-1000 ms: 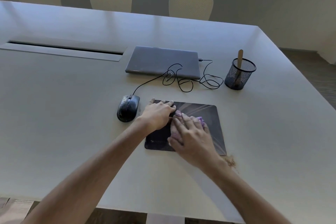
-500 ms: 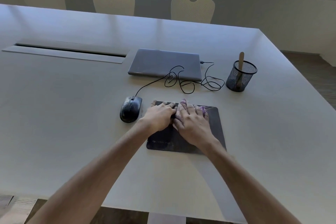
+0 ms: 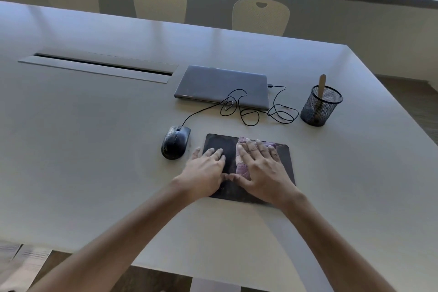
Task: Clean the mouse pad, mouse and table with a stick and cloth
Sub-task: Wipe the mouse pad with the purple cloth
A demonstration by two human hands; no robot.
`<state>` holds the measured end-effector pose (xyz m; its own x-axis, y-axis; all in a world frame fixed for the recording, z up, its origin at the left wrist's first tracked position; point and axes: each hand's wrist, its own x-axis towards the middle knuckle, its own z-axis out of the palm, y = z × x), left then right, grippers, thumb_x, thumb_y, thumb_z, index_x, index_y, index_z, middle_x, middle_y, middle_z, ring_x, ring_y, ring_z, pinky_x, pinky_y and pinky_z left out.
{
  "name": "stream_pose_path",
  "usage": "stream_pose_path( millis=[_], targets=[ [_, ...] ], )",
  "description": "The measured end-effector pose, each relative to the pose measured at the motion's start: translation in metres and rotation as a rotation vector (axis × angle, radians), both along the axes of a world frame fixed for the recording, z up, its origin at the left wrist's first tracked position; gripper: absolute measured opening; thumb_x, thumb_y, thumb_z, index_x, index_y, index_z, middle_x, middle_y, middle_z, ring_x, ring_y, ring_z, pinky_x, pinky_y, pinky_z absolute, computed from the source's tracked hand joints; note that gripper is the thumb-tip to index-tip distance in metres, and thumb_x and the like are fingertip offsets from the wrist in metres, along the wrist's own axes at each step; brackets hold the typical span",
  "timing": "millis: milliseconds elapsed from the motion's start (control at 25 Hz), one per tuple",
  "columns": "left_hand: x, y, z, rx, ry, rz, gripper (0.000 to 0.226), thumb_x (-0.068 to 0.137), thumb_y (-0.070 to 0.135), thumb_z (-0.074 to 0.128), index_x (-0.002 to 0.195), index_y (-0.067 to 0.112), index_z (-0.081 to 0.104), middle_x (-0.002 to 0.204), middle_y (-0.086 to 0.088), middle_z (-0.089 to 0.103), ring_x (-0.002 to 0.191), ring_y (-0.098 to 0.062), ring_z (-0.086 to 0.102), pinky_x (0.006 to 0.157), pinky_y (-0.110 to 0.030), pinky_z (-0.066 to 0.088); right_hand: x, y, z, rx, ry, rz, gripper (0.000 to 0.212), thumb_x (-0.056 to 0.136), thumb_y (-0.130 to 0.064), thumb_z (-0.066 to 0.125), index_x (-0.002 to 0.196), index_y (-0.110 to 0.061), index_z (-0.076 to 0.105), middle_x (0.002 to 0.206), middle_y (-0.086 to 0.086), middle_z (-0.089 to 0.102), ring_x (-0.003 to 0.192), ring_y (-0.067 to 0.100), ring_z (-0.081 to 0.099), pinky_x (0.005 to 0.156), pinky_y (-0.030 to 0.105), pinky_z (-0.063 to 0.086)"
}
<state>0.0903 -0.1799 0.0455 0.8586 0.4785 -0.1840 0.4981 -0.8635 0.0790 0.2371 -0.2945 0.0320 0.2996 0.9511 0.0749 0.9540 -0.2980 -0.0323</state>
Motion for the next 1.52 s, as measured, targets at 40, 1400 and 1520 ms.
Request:
stream_pose_path(
  millis=[40,1400,1520],
  targets=[
    [-0.006,-0.004,-0.001,0.01,0.016,0.008,0.064,0.1,0.045,0.034,0.152,0.014,0.015,0.162,-0.002,0.007,0.148,-0.019,0.004,0.118,-0.046,0.001,0.002,0.0,-0.002,-0.052,0.016,0.015,0.096,0.083,-0.08,0.031,0.156,-0.023,0.008,0.165,0.006,0.004,0.152,0.027,0.0,0.122,0.048,0.001],
    [-0.022,-0.027,-0.007,0.054,0.008,0.014,0.064,0.101,0.044,0.028,0.153,0.011,0.01,0.162,-0.006,0.003,0.148,-0.019,0.004,0.119,-0.037,0.005,0.01,0.044,0.0,-0.059,0.102,0.02,0.068,0.095,-0.064,0.03,0.154,-0.033,0.018,0.164,-0.007,0.01,0.151,0.022,0.006,0.122,0.045,0.004],
    [-0.023,-0.027,-0.009,0.044,0.027,0.023,0.063,0.102,0.044,0.025,0.153,0.011,0.009,0.162,-0.004,-0.001,0.149,-0.019,0.002,0.119,-0.038,0.002,0.024,0.014,-0.004,-0.034,0.111,-0.125,0.067,0.097,-0.062,0.024,0.155,-0.031,0.016,0.165,-0.006,0.008,0.151,0.023,0.006,0.122,0.046,0.004]
  ],
)
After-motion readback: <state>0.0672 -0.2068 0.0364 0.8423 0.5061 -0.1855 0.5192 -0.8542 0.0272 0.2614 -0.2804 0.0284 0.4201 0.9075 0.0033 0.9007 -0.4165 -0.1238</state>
